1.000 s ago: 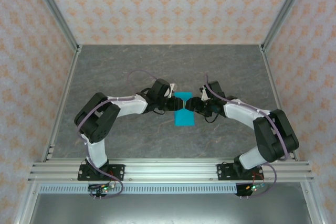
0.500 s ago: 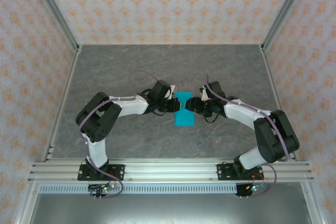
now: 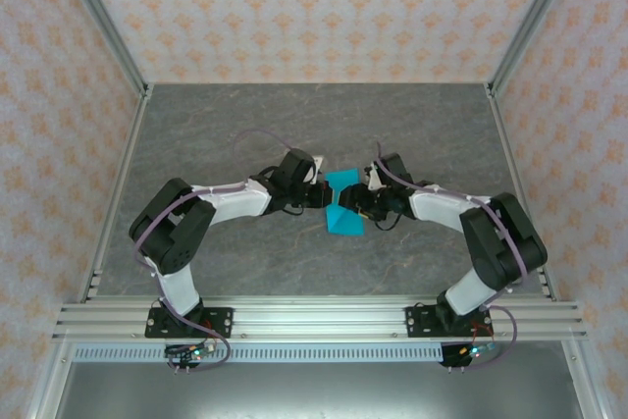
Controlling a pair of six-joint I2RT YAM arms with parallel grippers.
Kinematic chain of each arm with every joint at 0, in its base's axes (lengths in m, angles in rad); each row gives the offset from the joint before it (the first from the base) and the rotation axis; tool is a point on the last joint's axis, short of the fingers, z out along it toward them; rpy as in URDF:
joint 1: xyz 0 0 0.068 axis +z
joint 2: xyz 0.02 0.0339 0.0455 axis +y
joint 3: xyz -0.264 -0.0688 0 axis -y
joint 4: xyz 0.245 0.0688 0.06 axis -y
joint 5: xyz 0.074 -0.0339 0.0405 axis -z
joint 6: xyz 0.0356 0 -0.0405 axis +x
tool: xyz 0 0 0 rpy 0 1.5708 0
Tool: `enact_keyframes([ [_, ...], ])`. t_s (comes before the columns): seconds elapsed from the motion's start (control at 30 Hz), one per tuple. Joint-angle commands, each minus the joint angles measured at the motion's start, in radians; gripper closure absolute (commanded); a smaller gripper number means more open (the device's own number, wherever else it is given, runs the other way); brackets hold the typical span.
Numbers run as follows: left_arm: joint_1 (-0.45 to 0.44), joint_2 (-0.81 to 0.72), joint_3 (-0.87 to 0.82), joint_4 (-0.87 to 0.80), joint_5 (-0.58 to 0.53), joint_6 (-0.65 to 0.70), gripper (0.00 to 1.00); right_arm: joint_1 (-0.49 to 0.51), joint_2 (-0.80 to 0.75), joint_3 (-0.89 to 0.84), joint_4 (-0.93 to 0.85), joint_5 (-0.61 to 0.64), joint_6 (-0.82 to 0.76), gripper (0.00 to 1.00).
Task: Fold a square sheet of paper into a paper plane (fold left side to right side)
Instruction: Turn over the paper at the center of the table.
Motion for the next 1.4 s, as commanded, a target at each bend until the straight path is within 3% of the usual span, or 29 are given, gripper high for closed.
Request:
enact_keyframes([
  [0.0, -0.005, -0.032, -0.016, -0.019, -0.045, 0.012, 0.96, 0.007, 0.03, 0.015, 0.088, -0.047, 0.041, 0.47],
  [0.07, -0.004, -0.042, -0.024, -0.021, -0.063, 0.007, 0.93, 0.011, 0.042, 0.019, 0.115, -0.063, 0.054, 0.55],
  [0.2, 0.011, -0.103, -0.054, -0.024, -0.11, 0.001, 0.85, 0.011, 0.043, 0.026, 0.139, -0.068, 0.054, 0.81],
  [0.3, 0.026, -0.189, -0.093, -0.033, -0.156, 0.0, 0.66, 0.011, 0.024, 0.036, 0.139, -0.066, 0.036, 0.95],
  [0.47, 0.053, -0.41, -0.176, -0.064, -0.237, -0.056, 0.31, -0.025, -0.072, 0.06, 0.158, -0.098, 0.025, 1.0],
  [0.67, 0.09, -0.683, -0.225, -0.061, -0.184, -0.113, 0.07, -0.116, -0.241, 0.104, 0.235, -0.197, 0.089, 1.0],
  [0.8, 0.09, -0.793, -0.219, 0.07, -0.046, -0.175, 0.02, -0.124, -0.338, 0.173, 0.28, -0.234, 0.129, 1.0],
  [0.97, 0.089, -0.786, -0.175, 0.277, 0.135, -0.28, 0.02, -0.108, -0.391, 0.226, 0.441, -0.282, 0.28, 1.0],
  [1.2, 0.068, -0.733, -0.101, 0.379, 0.21, -0.324, 0.04, -0.009, -0.43, 0.3, 0.451, -0.282, 0.307, 1.0],
  [1.37, 0.027, -0.698, -0.068, 0.401, 0.203, -0.323, 0.09, 0.031, -0.436, 0.312, 0.487, -0.282, 0.338, 1.0],
])
